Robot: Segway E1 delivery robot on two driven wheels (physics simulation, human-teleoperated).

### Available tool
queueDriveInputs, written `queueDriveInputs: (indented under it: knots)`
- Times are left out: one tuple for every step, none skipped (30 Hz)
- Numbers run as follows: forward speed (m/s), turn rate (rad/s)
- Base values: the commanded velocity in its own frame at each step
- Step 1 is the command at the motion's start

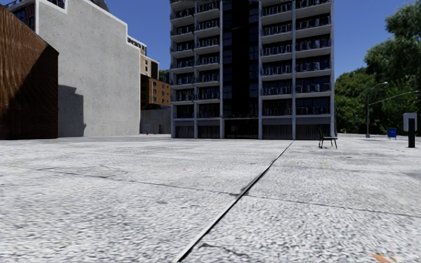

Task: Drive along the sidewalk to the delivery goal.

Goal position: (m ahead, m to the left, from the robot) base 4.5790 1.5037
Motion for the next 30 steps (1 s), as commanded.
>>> queueDriveInputs:
  knots:
    - [1.68, 0.58]
    - [1.67, 0.58]
    - [1.67, 0.58]
    - [1.67, 0.58]
    - [1.66, 0.58]
    - [1.66, 0.58]
    - [1.65, 0.58]
    - [1.65, 0.58]
    - [1.65, 0.58]
    - [1.65, 0.58]
    - [1.65, 0.58]
    - [1.65, 0.57]
    - [1.65, 0.57]
    - [1.65, 0.51]
    - [1.65, 0.48]
    - [1.65, 0.48]
    - [1.65, 0.47]
    - [1.65, 0.47]
    - [1.65, 0.47]
    - [1.65, 0.47]
    - [1.65, 0.47]
    - [1.65, 0.46]
    - [1.65, 0.46]
    - [1.65, 0.46]
    - [1.65, 0.46]
    - [1.65, 0.43]
    - [1.65, 0.33]
    - [1.65, 0.33]
    - [1.65, 0.13]
    - [1.65, 0.0]
